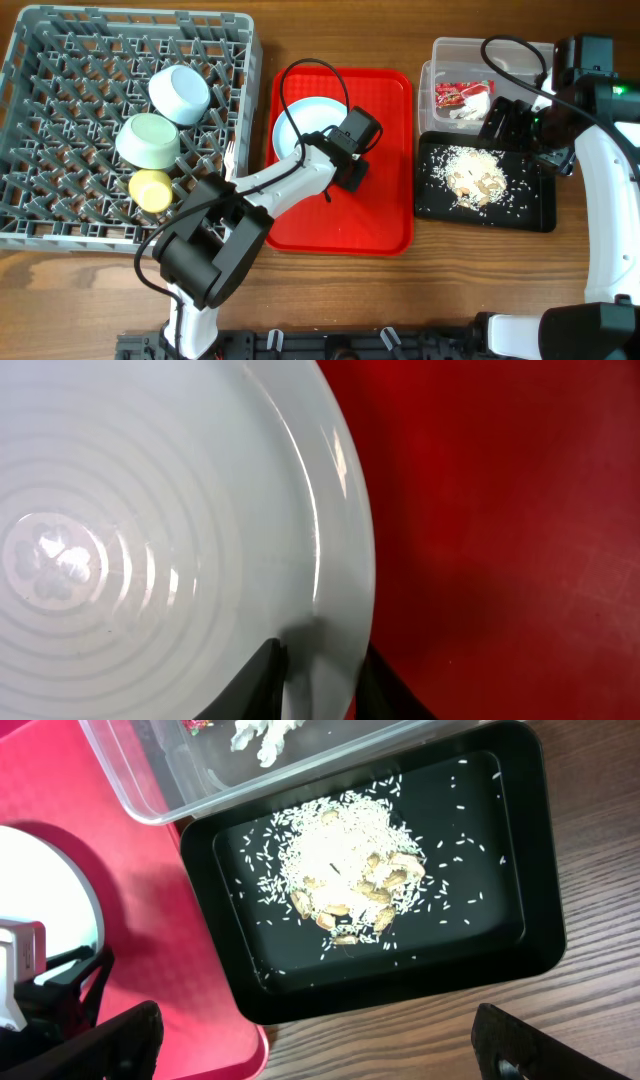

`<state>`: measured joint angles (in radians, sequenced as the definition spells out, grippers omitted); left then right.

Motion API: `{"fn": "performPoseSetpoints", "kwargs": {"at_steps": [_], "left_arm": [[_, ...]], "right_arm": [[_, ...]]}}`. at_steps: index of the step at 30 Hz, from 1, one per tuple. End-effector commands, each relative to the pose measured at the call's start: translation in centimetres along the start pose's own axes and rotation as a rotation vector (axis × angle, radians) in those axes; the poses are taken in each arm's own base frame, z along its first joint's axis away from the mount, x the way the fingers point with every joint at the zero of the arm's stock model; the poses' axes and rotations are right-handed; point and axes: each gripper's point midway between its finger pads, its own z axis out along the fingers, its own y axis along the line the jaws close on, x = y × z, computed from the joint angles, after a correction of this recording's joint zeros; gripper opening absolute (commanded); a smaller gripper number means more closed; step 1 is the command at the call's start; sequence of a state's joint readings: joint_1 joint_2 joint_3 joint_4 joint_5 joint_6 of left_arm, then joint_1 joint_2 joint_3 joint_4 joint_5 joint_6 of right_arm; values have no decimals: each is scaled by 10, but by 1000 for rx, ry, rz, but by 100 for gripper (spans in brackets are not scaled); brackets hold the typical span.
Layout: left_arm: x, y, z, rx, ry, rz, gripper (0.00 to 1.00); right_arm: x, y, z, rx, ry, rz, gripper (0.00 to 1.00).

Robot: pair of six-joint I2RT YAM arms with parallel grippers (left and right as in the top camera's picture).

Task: Sort waste into correct bins and load items into the dishwasher rack
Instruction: 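Grip the light-blue plate rim with the left gripper and tilt it up, then lift the plate and carry it over the dish rack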

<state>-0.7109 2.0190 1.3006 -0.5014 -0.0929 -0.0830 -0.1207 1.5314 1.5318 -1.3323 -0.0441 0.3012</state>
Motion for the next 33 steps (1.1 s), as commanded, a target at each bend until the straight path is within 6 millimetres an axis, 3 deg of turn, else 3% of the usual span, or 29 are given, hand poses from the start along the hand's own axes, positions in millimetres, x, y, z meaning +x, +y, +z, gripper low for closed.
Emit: {"fn": "performPoseSetpoints", "kwargs": {"at_steps": [1, 9, 14, 17, 26, 29, 33], "left_arm": [[33, 9, 26, -50, 104, 9, 15], [38, 10, 34, -63, 120, 16, 4], [27, 10, 21, -56, 82, 11, 4], [8, 9, -2, -47, 21, 4, 4], [-41, 18, -99, -19, -202, -36, 4], [-53, 32, -136, -17, -290, -71, 4], [-64, 65, -179, -41, -395, -144, 4]], "right_arm": [[1, -1, -8, -6, -18, -12, 100], [1, -1, -8, -5, -18, -12, 100], [2, -1, -8, -5, -16, -11, 99], [2, -1, -8, -4, -15, -11, 100], [2, -1, -8, -4, -14, -12, 100], [2, -1, -8, -4, -14, -11, 100], [2, -1, -8, -4, -14, -11, 100]]}}
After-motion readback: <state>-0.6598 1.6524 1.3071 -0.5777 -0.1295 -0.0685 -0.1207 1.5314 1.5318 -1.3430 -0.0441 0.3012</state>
